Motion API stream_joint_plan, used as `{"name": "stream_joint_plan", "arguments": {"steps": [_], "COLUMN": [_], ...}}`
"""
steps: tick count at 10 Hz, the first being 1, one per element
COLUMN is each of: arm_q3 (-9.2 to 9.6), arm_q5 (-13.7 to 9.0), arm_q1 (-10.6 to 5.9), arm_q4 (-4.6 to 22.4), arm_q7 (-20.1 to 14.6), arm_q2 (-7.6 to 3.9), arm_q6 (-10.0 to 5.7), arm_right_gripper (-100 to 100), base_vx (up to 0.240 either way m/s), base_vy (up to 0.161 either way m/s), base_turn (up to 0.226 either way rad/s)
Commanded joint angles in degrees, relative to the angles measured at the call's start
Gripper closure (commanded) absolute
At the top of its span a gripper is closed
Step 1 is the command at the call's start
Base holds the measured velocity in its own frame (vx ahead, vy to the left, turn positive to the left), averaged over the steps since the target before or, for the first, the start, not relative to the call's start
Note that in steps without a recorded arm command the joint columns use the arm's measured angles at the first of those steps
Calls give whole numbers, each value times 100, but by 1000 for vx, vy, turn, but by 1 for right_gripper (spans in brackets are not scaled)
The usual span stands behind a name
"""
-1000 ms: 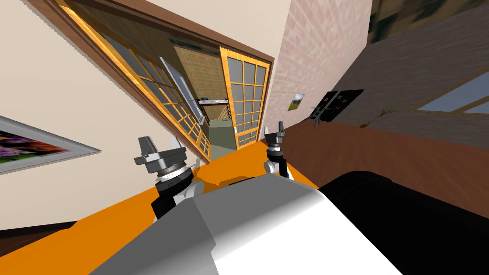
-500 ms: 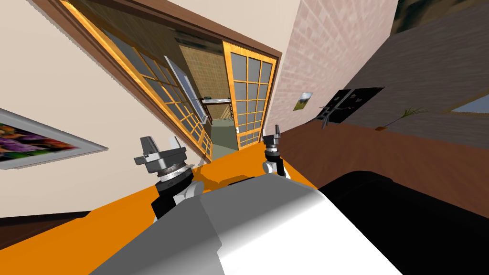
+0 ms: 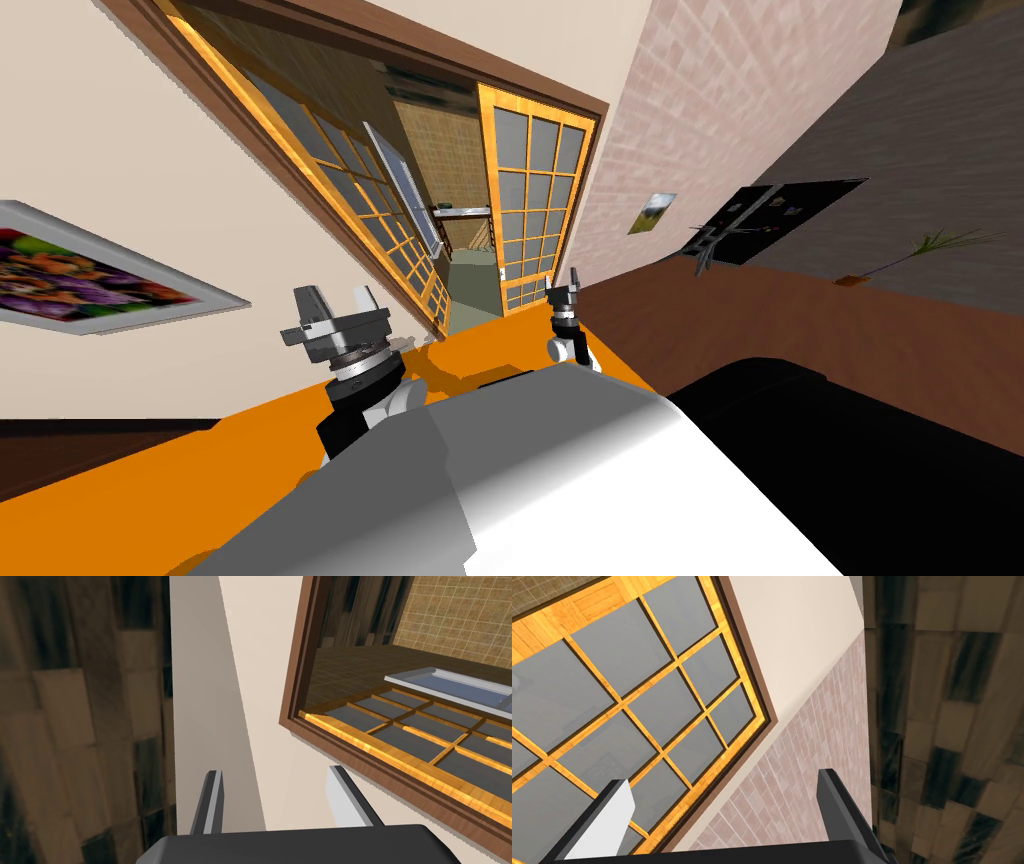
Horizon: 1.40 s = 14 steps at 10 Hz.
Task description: Push the door open
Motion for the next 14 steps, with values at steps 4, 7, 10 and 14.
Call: {"name": "stream_joint_plan", "arguments": {"steps": [4, 7, 10, 14], "arm_q3": [63, 101, 140, 180], "arm_q5": [-332, -567, -814, -1065], "arm_q1": [-203, -349, -502, -657], "arm_q4": [698, 1174, 1674, 2184], "arm_q7": [-404, -680, -971, -1267], "arm_q2": [-88, -139, -179, -213], "arm_q6": [-199, -324, -456, -591], "arm_right_gripper": [-100, -100, -100, -100], "base_vx": [90, 87, 90, 73], "base_vy": [-35, -42, -50, -40], "base_turn": [122, 139, 153, 108]}}
